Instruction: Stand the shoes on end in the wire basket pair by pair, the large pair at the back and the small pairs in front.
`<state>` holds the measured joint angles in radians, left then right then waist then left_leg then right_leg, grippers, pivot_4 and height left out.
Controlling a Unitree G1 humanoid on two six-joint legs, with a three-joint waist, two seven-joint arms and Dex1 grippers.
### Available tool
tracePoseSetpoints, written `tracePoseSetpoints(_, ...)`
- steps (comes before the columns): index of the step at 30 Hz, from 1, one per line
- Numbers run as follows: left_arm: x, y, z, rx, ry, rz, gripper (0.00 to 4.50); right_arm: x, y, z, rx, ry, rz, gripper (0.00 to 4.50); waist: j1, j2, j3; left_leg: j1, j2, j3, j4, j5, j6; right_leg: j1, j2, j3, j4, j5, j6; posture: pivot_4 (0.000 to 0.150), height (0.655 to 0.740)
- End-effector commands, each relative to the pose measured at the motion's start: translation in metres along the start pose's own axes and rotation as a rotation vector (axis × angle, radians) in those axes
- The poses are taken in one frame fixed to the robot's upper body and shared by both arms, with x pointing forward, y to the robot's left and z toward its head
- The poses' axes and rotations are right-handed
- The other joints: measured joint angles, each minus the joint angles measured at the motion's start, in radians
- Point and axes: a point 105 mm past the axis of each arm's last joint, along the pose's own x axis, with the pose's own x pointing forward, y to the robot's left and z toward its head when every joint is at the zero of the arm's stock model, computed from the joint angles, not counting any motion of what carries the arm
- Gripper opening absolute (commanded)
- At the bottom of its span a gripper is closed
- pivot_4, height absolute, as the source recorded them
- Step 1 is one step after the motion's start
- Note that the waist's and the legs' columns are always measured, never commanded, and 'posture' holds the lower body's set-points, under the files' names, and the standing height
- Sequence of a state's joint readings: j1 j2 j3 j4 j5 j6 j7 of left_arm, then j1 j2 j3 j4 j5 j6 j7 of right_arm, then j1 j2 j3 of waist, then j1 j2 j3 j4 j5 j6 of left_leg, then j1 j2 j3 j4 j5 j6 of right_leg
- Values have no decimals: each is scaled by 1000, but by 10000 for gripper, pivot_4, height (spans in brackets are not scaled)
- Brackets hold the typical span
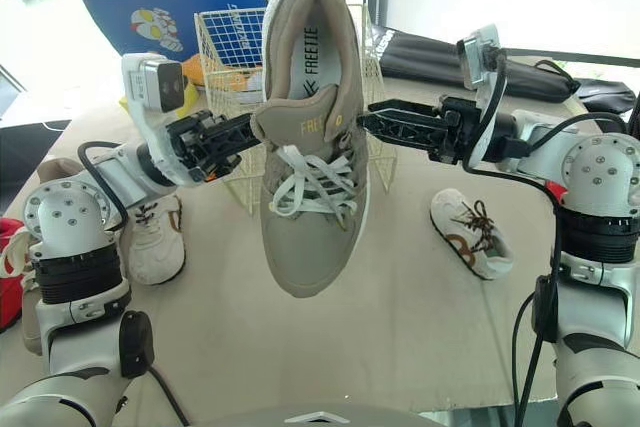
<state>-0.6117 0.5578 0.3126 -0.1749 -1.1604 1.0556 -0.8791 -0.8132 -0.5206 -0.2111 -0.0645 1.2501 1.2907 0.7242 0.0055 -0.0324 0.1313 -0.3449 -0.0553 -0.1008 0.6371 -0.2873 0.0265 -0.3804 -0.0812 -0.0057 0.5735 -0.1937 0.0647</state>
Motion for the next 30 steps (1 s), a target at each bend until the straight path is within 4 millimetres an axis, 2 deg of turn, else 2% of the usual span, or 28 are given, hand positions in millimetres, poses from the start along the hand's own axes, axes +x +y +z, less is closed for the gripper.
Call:
tracePoseSetpoints(1,9,-15,6,90,-1,-60,11120,12,18,-3,16,41,109,37110,0,0,0,0,0,0,0,0,0,0,0,0,0,0,0,1500,7400)
tracePoseSetpoints(2,9,-15,6,91,-1,-60,11120,13,20,-4,25,42,118,31440,0,0,0,0,0,0,0,0,0,0,0,0,0,0,0,1500,7400)
tracePoseSetpoints(3,10,-15,4,102,12,-58,11119,14,22,-5,34,43,133,27890,0,0,0,0,0,0,0,0,0,0,0,0,0,0,0,1500,7400)
tracePoseSetpoints(4,10,-15,1,113,27,-54,11117,15,23,-6,39,45,145,21767,-1,1,0,0,0,0,0,0,0,0,0,0,0,0,0,1500,7400)
tracePoseSetpoints(5,11,-15,-1,119,37,-52,11117,15,25,-7,49,38,155,19949,-1,1,1,0,0,0,0,0,0,0,0,0,0,0,0,1500,7400)
tracePoseSetpoints(8,11,-14,-4,136,55,-33,11106,17,25,-9,61,32,160,9333,-2,2,1,0,0,0,0,0,0,0,0,0,0,0,0,1500,7400)
tracePoseSetpoints(11,9,-9,-3,138,55,13,11095,15,26,-9,58,21,153,595,-1,2,1,0,0,0,0,0,0,0,1,0,1,0,0,1500,7400)
tracePoseSetpoints(13,4,-7,0,124,55,49,11093,13,27,-6,46,-3,144,76,-1,2,1,0,0,0,0,0,0,0,1,0,0,0,0,1500,7400)
tracePoseSetpoints(14,3,-6,4,131,44,72,21309,11,28,-4,38,-19,141,0,-2,2,1,0,0,0,0,0,0,0,1,0,0,0,0,1500,7400)
tracePoseSetpoints(15,1,-6,6,136,36,89,24632,10,29,-2,31,-33,139,0,-3,2,1,0,0,0,0,0,0,0,1,0,1,0,0,1500,7400)
tracePoseSetpoints(17,-1,-5,8,148,37,130,35606,7,33,2,19,-67,140,0,-4,2,1,0,0,0,0,0,0,0,1,0,1,0,0,1500,7400)
tracePoseSetpoints(19,-6,-2,13,174,1,214,43912,2,36,12,6,-124,143,0,-5,3,1,0,1,0,0,0,0,0,1,0,0,0,0,1500,7400)
tracePoseSetpoints(23,-13,-18,13,215,-15,263,44904,-4,39,29,-3,-211,139,0,-12,3,2,0,1,0,-1,0,0,0,1,0,0,0,0,1500,7400)
tracePoseSetpoints(26,-27,-25,16,255,-47,340,44904,-6,37,42,-21,-258,131,0,-14,5,3,1,1,0,-1,0,0,-1,1,0,0,0,0,1500,7400)
tracePoseSetpoints(30,-45,-42,5,277,-12,400,44904,-11,28,73,-86,-350,93,0,-19,6,4,1,1,1,-1,0,0,-2,2,3,0,0,0,1500,7400)
